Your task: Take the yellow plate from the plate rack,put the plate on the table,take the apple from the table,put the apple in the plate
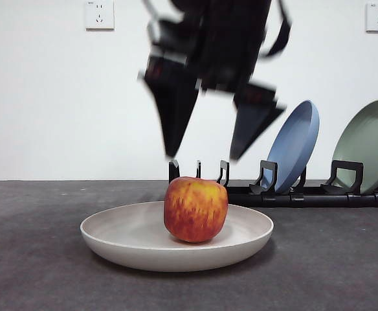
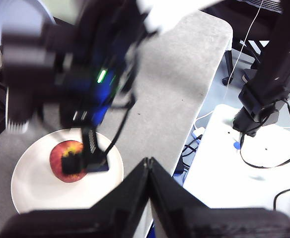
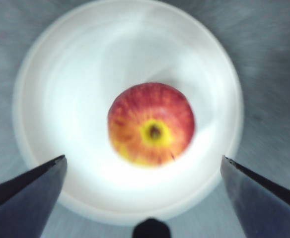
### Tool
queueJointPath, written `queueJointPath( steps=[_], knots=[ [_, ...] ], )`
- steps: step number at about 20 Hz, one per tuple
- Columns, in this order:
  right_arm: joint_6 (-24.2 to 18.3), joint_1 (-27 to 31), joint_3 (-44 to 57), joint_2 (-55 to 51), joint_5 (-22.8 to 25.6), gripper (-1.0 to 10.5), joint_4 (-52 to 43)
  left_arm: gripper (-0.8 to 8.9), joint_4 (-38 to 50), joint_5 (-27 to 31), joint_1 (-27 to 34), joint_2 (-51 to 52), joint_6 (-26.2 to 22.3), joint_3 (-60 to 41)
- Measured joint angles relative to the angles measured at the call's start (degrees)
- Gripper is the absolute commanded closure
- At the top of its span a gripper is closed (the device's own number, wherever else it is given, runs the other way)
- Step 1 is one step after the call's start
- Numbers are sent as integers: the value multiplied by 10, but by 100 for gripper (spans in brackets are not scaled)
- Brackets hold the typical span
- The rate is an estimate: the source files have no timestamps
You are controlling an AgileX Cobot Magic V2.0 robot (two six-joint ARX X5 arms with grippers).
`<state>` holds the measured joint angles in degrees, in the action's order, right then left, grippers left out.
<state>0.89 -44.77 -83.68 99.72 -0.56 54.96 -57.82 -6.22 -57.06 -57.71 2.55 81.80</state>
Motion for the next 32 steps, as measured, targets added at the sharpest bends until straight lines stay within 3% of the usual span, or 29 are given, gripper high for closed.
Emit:
queueJointPath(
  steps=[5, 8, 11, 15, 20, 23, 32],
  knots=[
    [0, 0, -14, -115, 0, 365, 138, 822, 0, 0, 0, 0, -4, 0],
    [0, 0, -14, -189, 0, 605, 196, 822, 0, 0, 0, 0, -6, 0],
    [2, 0, -14, -261, 0, 705, 226, 821, 0, 0, 0, 0, -9, 0],
    [13, -1, -15, -339, 0, 966, 226, 822, 0, 0, 0, 0, -10, 0],
    [15, -2, -15, -404, -43, 958, 226, 822, 0, 1, 0, 0, -10, 0],
    [15, -2, -15, -422, -43, 957, 226, 817, 0, 1, 0, 0, -10, 0],
    [15, -2, -14, -420, 16, 946, 226, 817, 0, 1, 0, 0, -10, 0]
  ],
)
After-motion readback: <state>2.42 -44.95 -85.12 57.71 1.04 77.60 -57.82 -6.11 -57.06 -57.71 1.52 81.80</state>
